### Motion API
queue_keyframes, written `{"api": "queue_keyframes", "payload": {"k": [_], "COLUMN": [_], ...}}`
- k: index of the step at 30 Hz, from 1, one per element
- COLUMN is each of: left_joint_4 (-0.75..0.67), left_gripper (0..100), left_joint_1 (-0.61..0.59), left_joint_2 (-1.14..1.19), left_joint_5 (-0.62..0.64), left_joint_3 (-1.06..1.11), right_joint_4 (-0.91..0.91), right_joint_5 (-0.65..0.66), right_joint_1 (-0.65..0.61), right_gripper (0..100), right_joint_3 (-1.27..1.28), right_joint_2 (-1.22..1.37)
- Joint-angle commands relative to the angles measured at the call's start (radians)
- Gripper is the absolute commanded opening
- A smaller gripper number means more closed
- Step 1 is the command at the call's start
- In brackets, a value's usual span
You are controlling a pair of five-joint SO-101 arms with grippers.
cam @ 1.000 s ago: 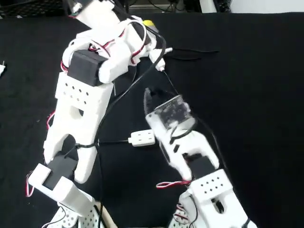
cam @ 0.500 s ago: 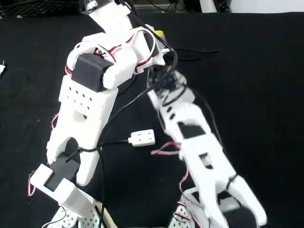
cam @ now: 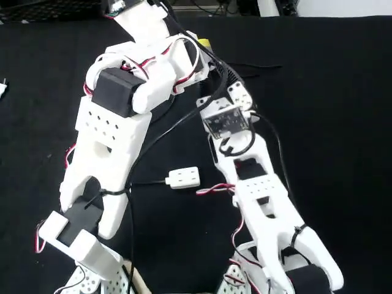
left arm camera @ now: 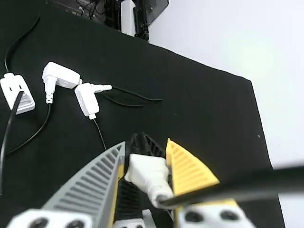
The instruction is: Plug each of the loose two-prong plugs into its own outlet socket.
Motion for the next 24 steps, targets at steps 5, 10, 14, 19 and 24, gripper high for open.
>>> {"api": "queue_keyframes", "payload": {"k": [5, 10, 14, 19, 24], "left_joint_4": [-0.031, -0.031, -0.009, 0.025, 0.089], "left_gripper": [3, 3, 3, 3, 3], "left_joint_1": [-0.047, -0.028, 0.019, 0.042, 0.064], "left_joint_2": [-0.021, -0.023, -0.028, -0.026, -0.025], "left_joint_5": [-0.008, -0.008, -0.008, -0.043, -0.038], "left_joint_3": [-0.059, -0.059, -0.062, -0.111, -0.157], "right_joint_4": [-0.017, 0.098, 0.176, 0.115, 0.002], "right_joint_5": [0.006, 0.002, -0.003, 0.005, 0.026], "right_joint_1": [-0.038, -0.087, -0.084, -0.054, -0.017], "right_gripper": [1.2, 1.2, 1.2, 1.2, 1.2], "right_joint_3": [0.113, 0.139, 0.067, 0.042, 0.047], "right_joint_2": [-0.199, -0.329, -0.329, -0.288, -0.266]}}
